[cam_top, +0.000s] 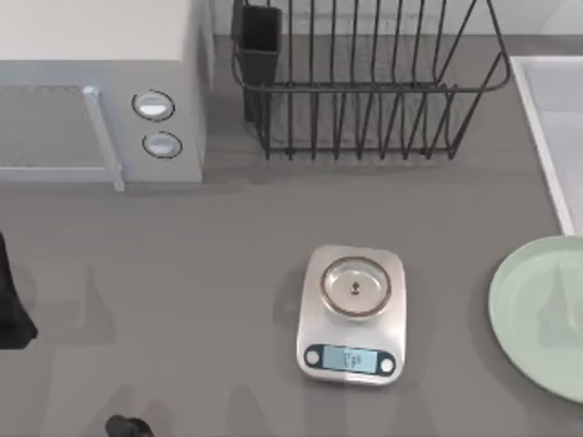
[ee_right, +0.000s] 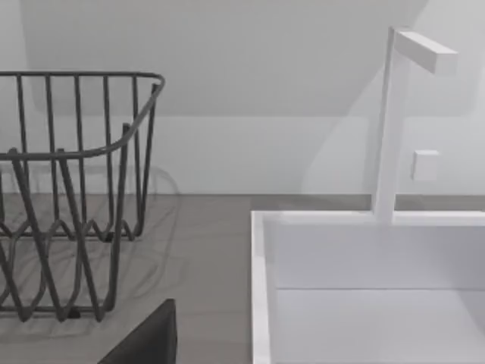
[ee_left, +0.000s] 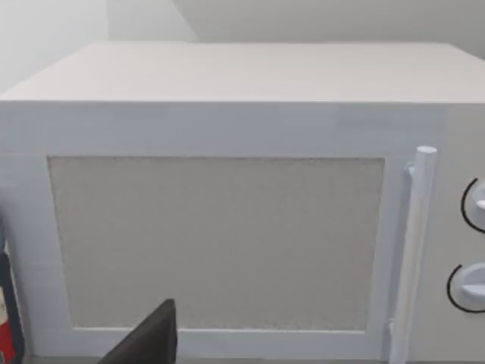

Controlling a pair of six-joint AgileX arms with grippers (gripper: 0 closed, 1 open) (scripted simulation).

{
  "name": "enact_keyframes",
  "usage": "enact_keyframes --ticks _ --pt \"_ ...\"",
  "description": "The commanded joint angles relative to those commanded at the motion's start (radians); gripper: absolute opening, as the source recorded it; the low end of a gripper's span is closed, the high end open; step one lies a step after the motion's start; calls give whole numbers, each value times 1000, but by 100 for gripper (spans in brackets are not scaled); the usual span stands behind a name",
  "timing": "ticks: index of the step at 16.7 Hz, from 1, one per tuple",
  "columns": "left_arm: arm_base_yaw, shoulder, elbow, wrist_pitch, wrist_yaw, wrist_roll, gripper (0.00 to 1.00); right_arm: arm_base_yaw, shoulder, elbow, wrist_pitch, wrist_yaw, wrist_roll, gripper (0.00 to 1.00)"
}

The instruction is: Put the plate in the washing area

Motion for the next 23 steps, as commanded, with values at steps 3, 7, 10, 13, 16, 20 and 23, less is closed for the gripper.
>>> enact_keyframes --ticks 3,7,10,13,16,20,23 --pt "0 0 0 0 0 0 100 0 0 0 0 0 0 100" --pt "0 0 0 0 0 0 100 19 64 58 -50 0 19 100" --pt "0 0 0 0 0 0 100 60 224 186 -161 0 62 100" --pt "0 0 0 0 0 0 100 116 463 361 -313 0 120 100" --pt "0 0 0 0 0 0 100 181 749 562 -488 0 186 100" --pt "0 0 0 0 0 0 100 267 1147 831 -721 0 276 100" --pt "0 0 0 0 0 0 100 324 1412 1009 -875 0 335 100"
